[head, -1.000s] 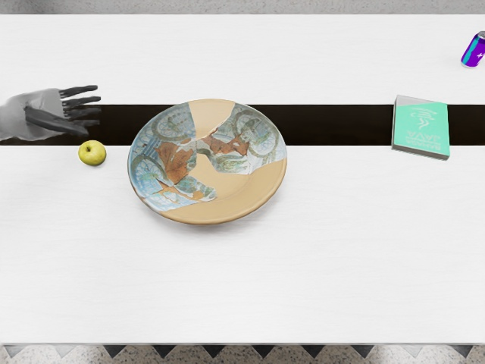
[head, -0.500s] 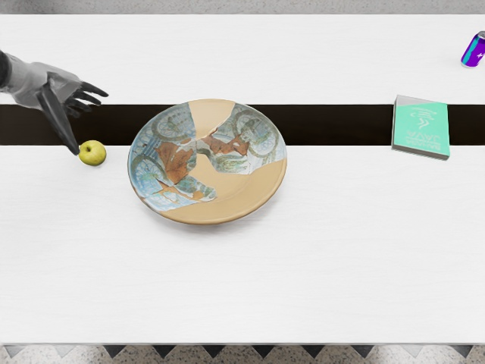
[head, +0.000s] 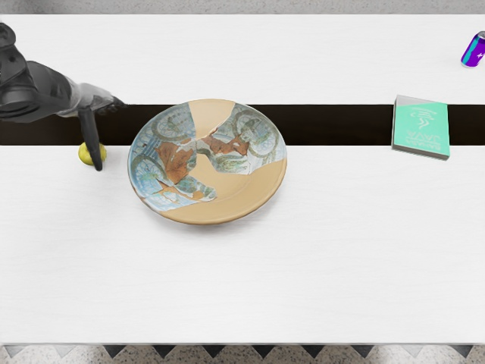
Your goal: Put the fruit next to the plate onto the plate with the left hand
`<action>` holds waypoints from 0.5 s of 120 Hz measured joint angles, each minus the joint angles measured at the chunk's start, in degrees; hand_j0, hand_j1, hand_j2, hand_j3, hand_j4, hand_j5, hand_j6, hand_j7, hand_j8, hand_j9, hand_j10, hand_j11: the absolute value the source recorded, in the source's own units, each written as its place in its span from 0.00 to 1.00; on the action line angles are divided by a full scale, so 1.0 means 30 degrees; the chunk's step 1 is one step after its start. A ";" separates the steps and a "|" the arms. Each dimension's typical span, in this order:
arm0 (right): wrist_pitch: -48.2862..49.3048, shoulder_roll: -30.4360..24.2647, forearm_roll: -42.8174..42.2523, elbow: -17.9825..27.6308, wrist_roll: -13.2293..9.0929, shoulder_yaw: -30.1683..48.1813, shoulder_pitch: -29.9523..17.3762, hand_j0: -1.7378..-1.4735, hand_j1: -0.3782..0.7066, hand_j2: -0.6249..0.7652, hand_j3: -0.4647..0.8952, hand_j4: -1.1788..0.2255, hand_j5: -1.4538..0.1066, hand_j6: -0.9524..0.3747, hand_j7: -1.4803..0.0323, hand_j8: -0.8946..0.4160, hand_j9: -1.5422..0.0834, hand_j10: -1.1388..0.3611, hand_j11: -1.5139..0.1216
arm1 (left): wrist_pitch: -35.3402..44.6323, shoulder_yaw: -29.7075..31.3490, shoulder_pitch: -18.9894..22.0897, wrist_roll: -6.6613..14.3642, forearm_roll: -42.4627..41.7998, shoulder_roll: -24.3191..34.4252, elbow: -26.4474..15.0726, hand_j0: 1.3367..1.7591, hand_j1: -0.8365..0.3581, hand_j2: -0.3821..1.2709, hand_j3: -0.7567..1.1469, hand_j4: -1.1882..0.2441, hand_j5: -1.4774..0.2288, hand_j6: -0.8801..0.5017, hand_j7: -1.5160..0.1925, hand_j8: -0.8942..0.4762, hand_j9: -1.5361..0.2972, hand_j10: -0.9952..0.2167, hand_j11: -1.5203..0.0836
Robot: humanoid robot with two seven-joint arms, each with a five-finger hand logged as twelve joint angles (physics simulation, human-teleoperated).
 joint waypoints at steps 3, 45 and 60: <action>0.0000 0.0000 0.0001 0.0000 0.0000 0.0000 0.0003 0.30 0.05 0.45 0.34 0.83 0.92 0.70 0.96 0.67 0.93 0.75 0.91 | 0.0369 0.0274 0.0021 0.0001 0.0277 -0.0003 -0.0008 0.76 0.99 0.23 0.40 0.82 0.86 0.63 0.88 0.65 0.84 0.82 0.94; 0.0000 0.0000 0.0000 0.0000 0.0000 0.0000 0.0015 0.30 0.05 0.45 0.34 0.83 0.92 0.70 0.96 0.67 0.93 0.75 0.91 | 0.4499 0.1626 0.0967 0.0005 0.2361 -0.0766 0.0021 0.76 0.98 0.23 0.40 0.82 0.86 0.63 0.88 0.64 0.83 0.81 0.94; 0.0000 0.0000 -0.0004 0.0000 0.0000 0.0001 0.0016 0.30 0.05 0.45 0.34 0.83 0.92 0.70 0.96 0.67 0.93 0.75 0.91 | 0.6255 0.1737 0.1698 0.0005 0.2885 -0.0786 0.0093 0.76 0.94 0.24 0.40 0.79 0.83 0.60 0.85 0.61 0.80 0.78 0.91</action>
